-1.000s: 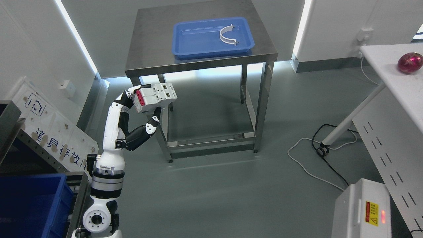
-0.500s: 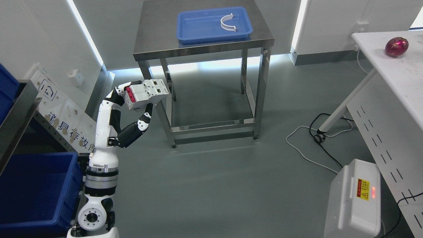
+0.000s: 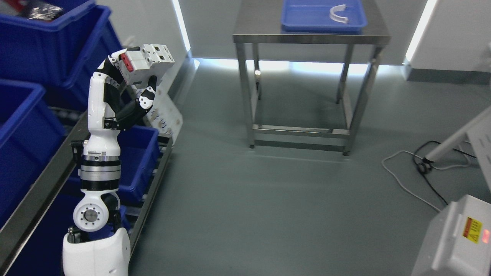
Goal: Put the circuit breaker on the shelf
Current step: 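Hold the breaker in the left hand while turning toward the blue-bin shelf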
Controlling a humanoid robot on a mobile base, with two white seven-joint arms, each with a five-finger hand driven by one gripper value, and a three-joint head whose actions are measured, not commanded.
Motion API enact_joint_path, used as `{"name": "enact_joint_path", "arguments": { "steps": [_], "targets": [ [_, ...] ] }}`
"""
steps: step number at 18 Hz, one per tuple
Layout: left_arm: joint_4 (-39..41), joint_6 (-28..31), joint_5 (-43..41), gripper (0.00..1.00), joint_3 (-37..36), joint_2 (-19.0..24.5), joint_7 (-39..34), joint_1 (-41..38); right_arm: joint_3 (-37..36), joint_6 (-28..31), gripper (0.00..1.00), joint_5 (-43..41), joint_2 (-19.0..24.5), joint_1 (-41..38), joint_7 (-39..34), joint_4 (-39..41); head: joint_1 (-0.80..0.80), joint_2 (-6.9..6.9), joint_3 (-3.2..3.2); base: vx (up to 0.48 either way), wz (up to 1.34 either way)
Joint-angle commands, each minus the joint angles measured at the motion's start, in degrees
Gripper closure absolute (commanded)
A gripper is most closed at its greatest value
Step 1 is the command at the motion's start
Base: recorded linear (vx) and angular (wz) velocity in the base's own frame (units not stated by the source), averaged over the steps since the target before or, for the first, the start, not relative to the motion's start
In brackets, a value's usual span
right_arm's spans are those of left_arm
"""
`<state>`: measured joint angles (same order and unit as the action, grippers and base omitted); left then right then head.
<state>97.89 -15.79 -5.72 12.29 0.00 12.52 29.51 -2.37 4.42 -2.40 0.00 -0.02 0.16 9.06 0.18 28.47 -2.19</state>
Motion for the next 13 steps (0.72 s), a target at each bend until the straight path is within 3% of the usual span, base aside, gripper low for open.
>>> {"name": "enact_joint_path", "arguments": {
  "steps": [1,3,6,9,13],
  "targets": [
    [0.0,1.9,0.0,0.82,2.5,1.0,0.4,7.2,0.0,-1.7,0.0,0.0,-1.0,-0.9,0.0,0.0,0.0,0.0,0.0,-0.228,0.88],
    [0.0,5.0,0.0,0.82,2.5,1.0,0.4,10.5,0.0,-1.7,0.0,-0.1,-1.0,-0.9,0.0,0.0,0.0,0.0,0.0,-0.232,1.12],
    [0.0,14.8,-0.1,0.82,2.3,3.4,1.8,15.2,0.0,-1.7,0.0,0.0,-1.0,-0.9,0.0,0.0,0.0,0.0,0.0,-0.196,1.45],
    [-0.2,21.0,-0.4,0.82,0.2,9.9,3.5,15.8,0.0,-1.7,0.0,0.0,-1.0,-0.9,0.0,0.0,0.0,0.0,0.0,-0.112,1.62],
    [-5.9,22.3,-1.5,0.82,-9.5,21.0,5.5,18.0,0.0,-1.7,0.0,0.0,-1.0,-0.9,0.0,0.0,0.0,0.0,0.0,-0.058,1.26]
  ]
}}
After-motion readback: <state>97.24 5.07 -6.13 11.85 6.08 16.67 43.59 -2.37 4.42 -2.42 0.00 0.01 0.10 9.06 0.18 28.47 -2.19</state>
